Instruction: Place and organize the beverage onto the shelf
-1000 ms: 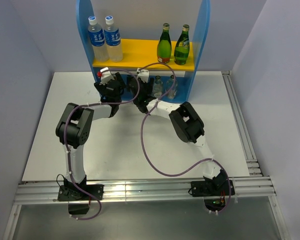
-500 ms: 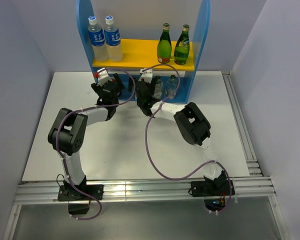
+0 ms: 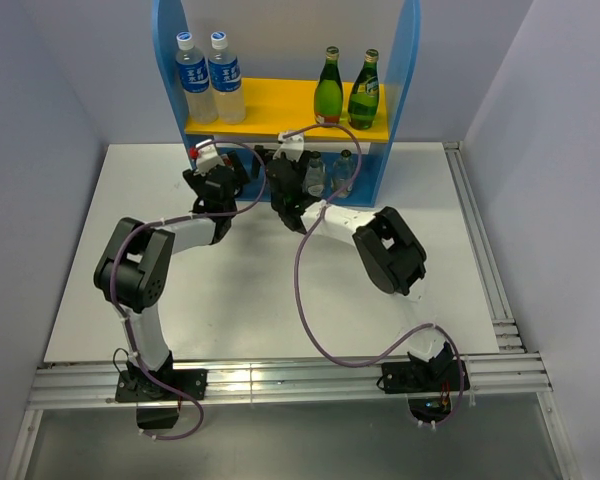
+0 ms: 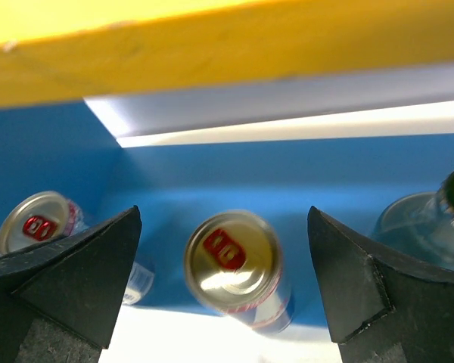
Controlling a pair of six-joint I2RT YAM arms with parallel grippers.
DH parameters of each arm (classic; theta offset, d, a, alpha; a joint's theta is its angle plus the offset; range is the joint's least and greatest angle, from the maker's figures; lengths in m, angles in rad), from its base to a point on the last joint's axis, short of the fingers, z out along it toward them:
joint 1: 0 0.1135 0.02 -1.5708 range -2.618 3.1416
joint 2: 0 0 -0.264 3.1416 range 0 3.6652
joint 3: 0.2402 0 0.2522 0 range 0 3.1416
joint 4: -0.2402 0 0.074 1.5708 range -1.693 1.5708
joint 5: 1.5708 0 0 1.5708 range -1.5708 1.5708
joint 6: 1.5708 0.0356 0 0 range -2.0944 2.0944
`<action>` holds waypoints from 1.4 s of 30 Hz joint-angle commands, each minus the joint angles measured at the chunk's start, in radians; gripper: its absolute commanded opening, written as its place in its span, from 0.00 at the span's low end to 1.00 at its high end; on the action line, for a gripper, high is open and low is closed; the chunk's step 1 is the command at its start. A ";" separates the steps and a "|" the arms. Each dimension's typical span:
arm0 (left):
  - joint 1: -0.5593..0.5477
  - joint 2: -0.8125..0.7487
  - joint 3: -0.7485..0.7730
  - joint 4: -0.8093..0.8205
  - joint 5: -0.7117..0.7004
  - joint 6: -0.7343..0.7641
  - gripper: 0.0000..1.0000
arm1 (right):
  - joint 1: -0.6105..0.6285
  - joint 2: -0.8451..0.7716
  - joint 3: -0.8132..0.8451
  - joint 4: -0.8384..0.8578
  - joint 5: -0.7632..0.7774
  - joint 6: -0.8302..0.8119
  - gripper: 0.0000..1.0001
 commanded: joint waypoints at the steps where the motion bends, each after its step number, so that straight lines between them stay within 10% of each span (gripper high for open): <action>1: -0.003 -0.063 -0.017 0.014 0.011 0.016 0.99 | 0.026 -0.053 -0.005 0.008 0.026 0.024 0.97; 21: -0.043 -0.270 -0.178 0.028 0.350 0.093 0.99 | 0.122 -0.442 -0.370 0.123 0.207 -0.027 1.00; 42: -0.147 0.048 0.015 0.062 0.418 0.102 0.99 | 0.133 -1.078 -0.880 -0.149 0.300 0.171 1.00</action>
